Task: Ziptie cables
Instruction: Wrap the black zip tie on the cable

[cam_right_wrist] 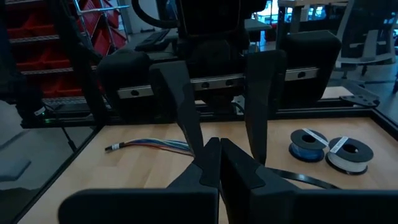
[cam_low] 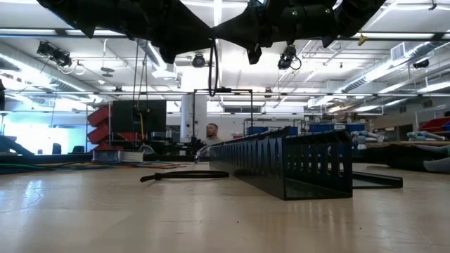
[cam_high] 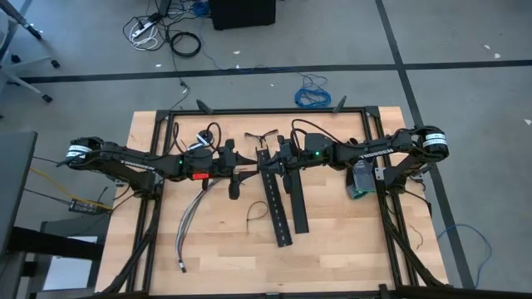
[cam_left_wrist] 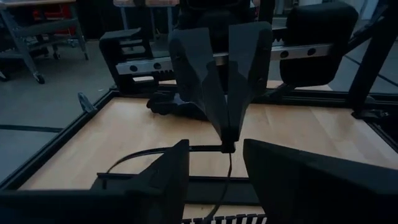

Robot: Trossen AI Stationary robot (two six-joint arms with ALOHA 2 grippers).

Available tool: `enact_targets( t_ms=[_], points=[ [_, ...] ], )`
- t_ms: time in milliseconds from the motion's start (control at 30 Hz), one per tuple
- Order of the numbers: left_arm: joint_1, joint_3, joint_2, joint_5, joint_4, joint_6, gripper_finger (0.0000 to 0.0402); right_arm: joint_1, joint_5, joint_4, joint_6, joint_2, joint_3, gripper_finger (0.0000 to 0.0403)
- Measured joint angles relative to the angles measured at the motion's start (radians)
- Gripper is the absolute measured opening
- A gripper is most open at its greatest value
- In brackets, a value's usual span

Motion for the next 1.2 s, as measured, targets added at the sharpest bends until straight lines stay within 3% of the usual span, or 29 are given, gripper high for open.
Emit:
enact_targets(
  t_ms=[200,667,1200],
  points=[
    [0.0,0.0,0.0,0.0,0.0,-0.006,0.014,0.0,0.0,0.0,-0.001,0.0,0.0,0.0],
    [0.0,0.0,0.0,0.005,-0.001,-0.001,0.0032,-0.001,0.004,0.004,-0.001,0.0,0.0,0.0],
    [0.0,0.0,0.0,0.011,-0.017,0.0,0.0021,0.0,0.0,0.052,-0.006,0.0,0.0,0.0]
  ],
)
